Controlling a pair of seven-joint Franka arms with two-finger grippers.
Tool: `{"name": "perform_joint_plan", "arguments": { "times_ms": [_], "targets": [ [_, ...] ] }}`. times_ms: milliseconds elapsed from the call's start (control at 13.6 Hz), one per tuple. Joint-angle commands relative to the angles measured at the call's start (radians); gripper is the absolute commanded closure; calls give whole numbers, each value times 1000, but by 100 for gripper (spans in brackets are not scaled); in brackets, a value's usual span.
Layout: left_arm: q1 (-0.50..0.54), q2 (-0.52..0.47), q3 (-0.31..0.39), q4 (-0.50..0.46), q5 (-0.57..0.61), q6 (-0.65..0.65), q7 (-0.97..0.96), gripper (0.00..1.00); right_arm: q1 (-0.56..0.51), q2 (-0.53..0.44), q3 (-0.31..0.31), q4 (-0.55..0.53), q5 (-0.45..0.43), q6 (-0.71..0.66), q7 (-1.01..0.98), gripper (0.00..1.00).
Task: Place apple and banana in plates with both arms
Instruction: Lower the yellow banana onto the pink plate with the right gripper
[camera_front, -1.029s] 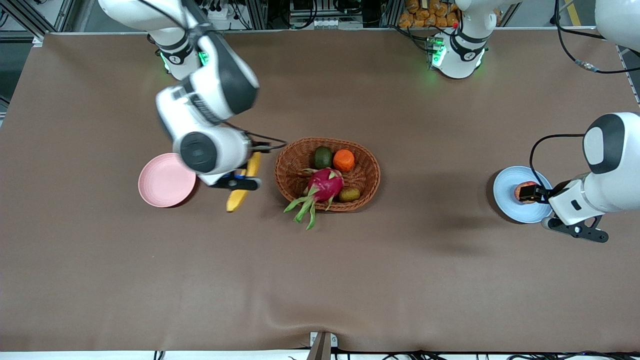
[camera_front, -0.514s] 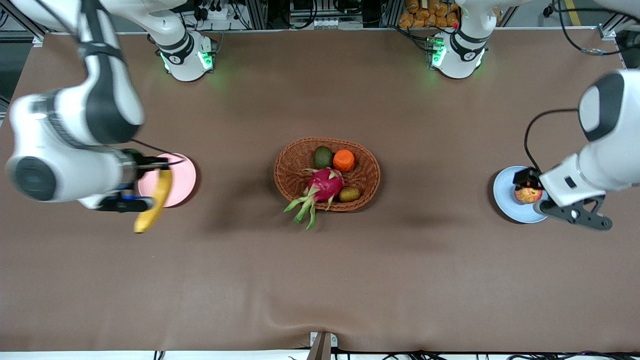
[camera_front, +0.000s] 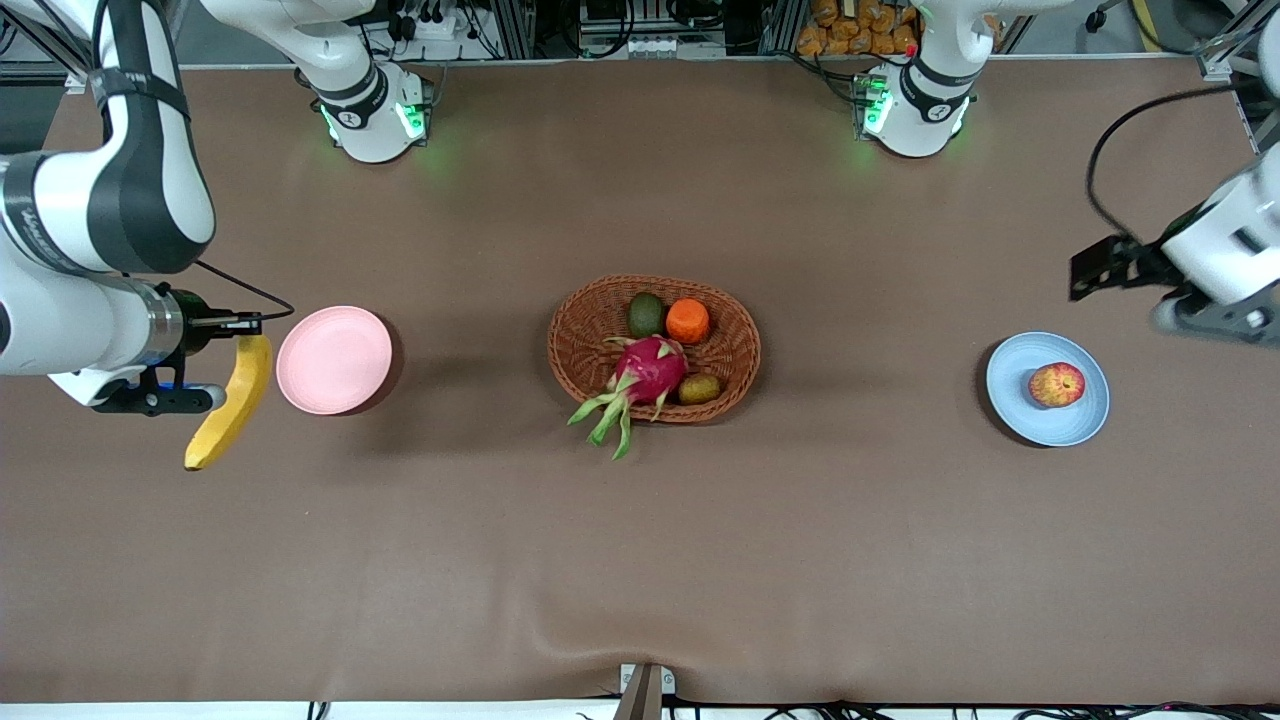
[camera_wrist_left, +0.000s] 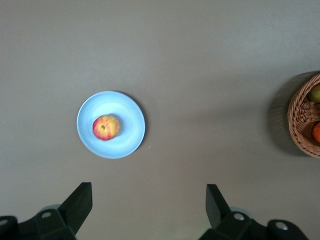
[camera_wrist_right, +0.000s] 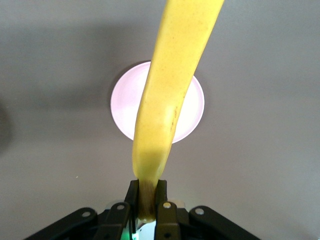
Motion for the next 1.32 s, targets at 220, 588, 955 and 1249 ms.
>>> {"name": "perform_joint_plan", "arguments": {
  "times_ms": [220,588,955,1249],
  "targets": [
    [35,-128,-1,-39,-16,-115,-37,0,-52,-82,24,-297,-18,190,-76,100],
    [35,-139,20,-52,-22,-62,-37,0,-43,-67,26,-397,-18,255,-77,100],
    [35,-130,25,-55,-36,-15,-43,0,-41,-56,27,-497,-16,347,-89,100],
    [30,-130,19,-53,-35,-15,-92,0,-38,-54,27,-538,-10,372,-91,100]
  ]
}}
